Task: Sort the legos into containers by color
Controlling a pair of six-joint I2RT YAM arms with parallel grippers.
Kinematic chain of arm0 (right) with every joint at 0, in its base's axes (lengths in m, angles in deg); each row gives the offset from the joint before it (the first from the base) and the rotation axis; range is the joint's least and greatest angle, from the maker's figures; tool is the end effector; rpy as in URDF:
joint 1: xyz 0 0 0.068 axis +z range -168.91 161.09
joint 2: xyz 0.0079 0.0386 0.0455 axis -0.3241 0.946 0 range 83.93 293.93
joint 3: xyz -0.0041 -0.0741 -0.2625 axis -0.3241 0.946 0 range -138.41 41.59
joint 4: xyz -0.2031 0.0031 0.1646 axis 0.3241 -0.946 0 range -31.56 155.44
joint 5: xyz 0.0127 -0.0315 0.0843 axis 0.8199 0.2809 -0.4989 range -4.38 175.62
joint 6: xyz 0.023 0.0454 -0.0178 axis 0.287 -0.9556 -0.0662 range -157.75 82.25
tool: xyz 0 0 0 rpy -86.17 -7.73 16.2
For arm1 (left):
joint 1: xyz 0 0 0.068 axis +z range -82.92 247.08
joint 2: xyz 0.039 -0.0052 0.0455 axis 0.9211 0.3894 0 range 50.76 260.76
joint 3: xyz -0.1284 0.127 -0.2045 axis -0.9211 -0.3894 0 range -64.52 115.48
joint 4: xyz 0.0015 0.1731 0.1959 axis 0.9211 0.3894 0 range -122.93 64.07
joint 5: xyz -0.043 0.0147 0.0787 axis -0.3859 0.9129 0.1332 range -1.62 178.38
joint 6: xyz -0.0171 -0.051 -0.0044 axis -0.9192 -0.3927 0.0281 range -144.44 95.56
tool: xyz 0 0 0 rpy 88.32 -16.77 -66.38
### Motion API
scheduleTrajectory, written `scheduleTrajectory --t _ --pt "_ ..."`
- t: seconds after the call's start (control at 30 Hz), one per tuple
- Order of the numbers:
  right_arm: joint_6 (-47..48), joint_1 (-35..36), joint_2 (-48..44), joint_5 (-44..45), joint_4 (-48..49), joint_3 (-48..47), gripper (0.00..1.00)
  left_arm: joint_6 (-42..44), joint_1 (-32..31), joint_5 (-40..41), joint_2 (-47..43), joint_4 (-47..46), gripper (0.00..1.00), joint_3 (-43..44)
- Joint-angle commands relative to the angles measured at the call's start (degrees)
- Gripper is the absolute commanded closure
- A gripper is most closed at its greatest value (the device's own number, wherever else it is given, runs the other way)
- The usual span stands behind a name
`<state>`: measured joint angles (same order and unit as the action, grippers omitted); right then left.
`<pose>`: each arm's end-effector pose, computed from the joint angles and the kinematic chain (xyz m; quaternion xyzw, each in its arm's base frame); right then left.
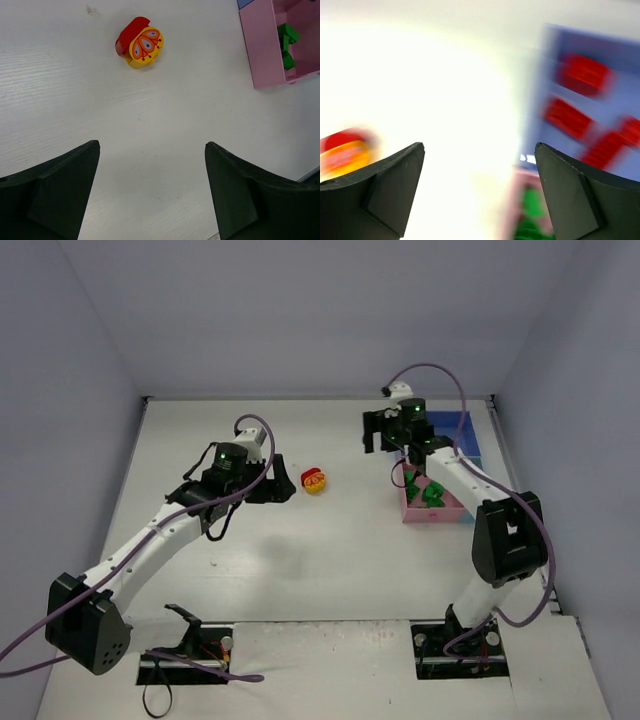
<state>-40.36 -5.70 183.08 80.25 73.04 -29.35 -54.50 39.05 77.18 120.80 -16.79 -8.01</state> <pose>0.3970 0.0966 0.2726 -0.1024 0.8154 0.1164 0.5578 0.2409 -0.1361 0.3087 0.0337 0.8612 -0.3166 0.3962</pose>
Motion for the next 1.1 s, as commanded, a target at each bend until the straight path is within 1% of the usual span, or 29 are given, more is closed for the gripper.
scheduleTrajectory --t 0.0,0.03,0.07,0.1,0.13,0.3,0.5,0.63,0.77,1.07 --pt "3.58 7.52 -5.55 -7.98 4.97 1.49 0.10 0.27 0.26 -1.19 -0.61 -2.17 0.21 0.62" --pt "3.23 10.31 -5.64 -8.52 4.97 2.11 0.09 0.10 0.26 -1.36 -0.61 -1.82 0.21 0.44" --pt "3.14 11.91 -5.46 -8.69 5.06 2.47 0.04 0.09 0.26 -1.37 -0.78 -1.73 0.21 0.27" --pt "3.49 13.32 -5.03 -8.87 5.06 3.43 0.03 0.01 0.26 -1.37 -1.22 -1.64 0.21 0.18" --pt "3.23 17.16 -3.20 -8.44 5.06 3.78 0.00 0.01 0.43 -1.37 -2.09 -1.12 0.21 -0.78" --pt "2.79 21.85 1.38 -8.17 5.67 3.09 0.00 -0.08 0.52 -1.02 -4.12 0.29 0.21 -1.67" --pt "3.31 24.22 7.98 -7.91 6.03 -0.25 0.00 -0.78 0.70 -0.58 -7.11 2.40 0.21 -3.51" --pt "2.79 24.93 12.02 -4.84 6.73 -1.57 0.00 -1.40 0.87 -0.40 -8.69 3.46 0.21 -4.39" --pt "2.61 24.93 14.57 -2.38 7.96 -2.62 0.00 -1.58 0.87 0.04 -10.71 4.25 0.21 -5.27" --pt "3.22 24.84 18.79 -0.35 8.58 -5.17 0.02 -1.75 0.96 0.65 -12.56 5.22 0.21 -6.85"
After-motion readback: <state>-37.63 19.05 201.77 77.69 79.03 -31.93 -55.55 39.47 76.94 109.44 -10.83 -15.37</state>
